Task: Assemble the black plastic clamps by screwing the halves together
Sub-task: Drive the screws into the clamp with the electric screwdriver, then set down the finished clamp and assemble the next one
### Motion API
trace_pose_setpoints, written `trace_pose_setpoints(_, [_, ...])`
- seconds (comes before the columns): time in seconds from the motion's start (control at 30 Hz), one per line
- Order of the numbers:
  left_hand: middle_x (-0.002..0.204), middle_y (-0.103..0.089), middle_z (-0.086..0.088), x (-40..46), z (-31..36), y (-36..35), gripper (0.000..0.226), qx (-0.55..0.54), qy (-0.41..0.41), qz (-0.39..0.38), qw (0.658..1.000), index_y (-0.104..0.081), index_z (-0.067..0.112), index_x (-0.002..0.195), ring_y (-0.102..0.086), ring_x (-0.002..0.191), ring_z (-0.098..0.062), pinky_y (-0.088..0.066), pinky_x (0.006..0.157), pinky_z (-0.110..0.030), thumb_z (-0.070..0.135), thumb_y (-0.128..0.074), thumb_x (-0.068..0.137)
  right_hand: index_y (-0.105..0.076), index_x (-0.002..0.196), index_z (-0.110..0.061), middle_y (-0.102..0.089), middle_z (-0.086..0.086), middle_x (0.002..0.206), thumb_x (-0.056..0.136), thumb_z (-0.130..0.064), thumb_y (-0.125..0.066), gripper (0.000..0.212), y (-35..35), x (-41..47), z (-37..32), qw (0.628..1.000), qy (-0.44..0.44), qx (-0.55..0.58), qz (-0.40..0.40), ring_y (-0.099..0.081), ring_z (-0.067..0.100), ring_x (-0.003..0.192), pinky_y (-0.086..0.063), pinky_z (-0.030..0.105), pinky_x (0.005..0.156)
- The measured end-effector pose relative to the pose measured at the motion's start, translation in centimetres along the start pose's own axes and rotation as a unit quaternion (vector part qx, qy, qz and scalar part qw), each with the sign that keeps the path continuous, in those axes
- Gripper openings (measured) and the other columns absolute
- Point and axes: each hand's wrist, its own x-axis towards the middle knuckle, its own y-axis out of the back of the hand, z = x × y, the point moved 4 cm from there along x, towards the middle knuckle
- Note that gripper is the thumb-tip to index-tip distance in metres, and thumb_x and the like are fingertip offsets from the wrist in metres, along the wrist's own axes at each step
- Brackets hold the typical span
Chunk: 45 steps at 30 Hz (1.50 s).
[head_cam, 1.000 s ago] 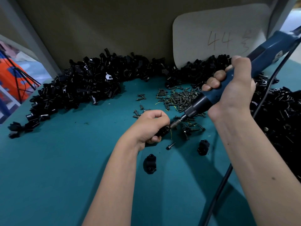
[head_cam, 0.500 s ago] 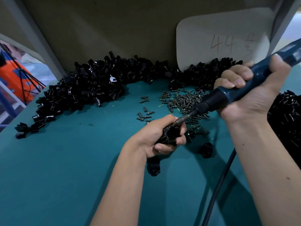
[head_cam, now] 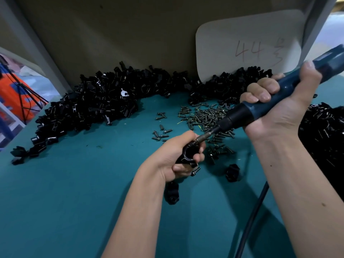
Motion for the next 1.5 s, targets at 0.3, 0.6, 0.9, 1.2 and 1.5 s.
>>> trace_pose_setpoints(0.3, [0.059, -0.062, -0.010, 0.6, 1.3, 1.7, 0.021, 0.189, -0.192, 0.191, 0.944, -0.053, 0.014, 0.076, -0.038, 0.037, -0.010, -0.024, 0.034, -0.016, 0.033, -0.045, 0.080, -0.045, 0.075, -0.022, -0.046, -0.008, 0.062, 0.086, -0.065, -0.072, 0.051, 2.7, 0.5, 0.6, 0.988, -0.029, 0.014, 0.149, -0.042, 0.009, 0.049, -0.040, 0.023, 0.051])
trace_pose_setpoints(0.6, [0.059, -0.046, -0.005, -1.5, 2.6, 2.5, 0.026, 0.354, -0.412, 0.289, 0.789, -0.049, 0.019, 0.068, -0.060, 0.056, -0.033, -0.050, 0.045, -0.046, 0.031, -0.046, 0.090, -0.049, 0.099, -0.018, -0.051, -0.007, 0.064, 0.082, -0.065, -0.077, 0.057, 2.4, 0.6, 1.5, 0.979, -0.066, -0.009, 0.191, -0.047, 0.009, 0.049, -0.045, 0.023, 0.052])
trace_pose_setpoints(0.9, [0.050, -0.042, 0.004, -2.8, 3.0, 1.1, 0.022, 0.405, -0.501, 0.327, 0.692, -0.049, 0.017, 0.067, -0.041, 0.046, -0.018, -0.033, 0.045, -0.041, 0.022, -0.048, 0.089, -0.055, 0.098, -0.017, -0.051, -0.006, 0.057, 0.075, -0.064, -0.084, 0.060, 3.4, 1.0, 1.4, 0.948, -0.101, -0.045, 0.297, -0.045, 0.011, 0.044, -0.047, 0.021, 0.056])
trace_pose_setpoints(1.2, [0.065, -0.065, -0.010, -3.7, 2.3, 7.5, 0.026, 0.163, -0.336, 0.414, 0.830, -0.057, 0.018, 0.074, -0.054, 0.051, -0.010, -0.037, 0.044, -0.027, 0.035, -0.045, 0.090, -0.056, 0.114, -0.012, -0.059, -0.001, 0.074, 0.084, -0.048, -0.083, 0.054, 4.0, 1.8, -0.4, 0.945, -0.090, -0.215, 0.229, -0.054, 0.012, 0.054, -0.055, 0.028, 0.058])
trace_pose_setpoints(1.5, [0.096, -0.078, -0.019, -1.9, 1.7, 5.3, 0.027, 0.007, -0.272, 0.264, 0.925, -0.049, 0.021, 0.095, -0.059, 0.062, -0.023, -0.044, 0.056, -0.026, 0.028, -0.028, 0.112, -0.056, 0.106, -0.013, -0.063, 0.012, 0.102, 0.085, -0.028, -0.082, 0.037, 5.9, 1.2, 4.7, 0.721, -0.094, -0.683, 0.074, -0.064, 0.030, 0.087, -0.049, 0.034, 0.061])
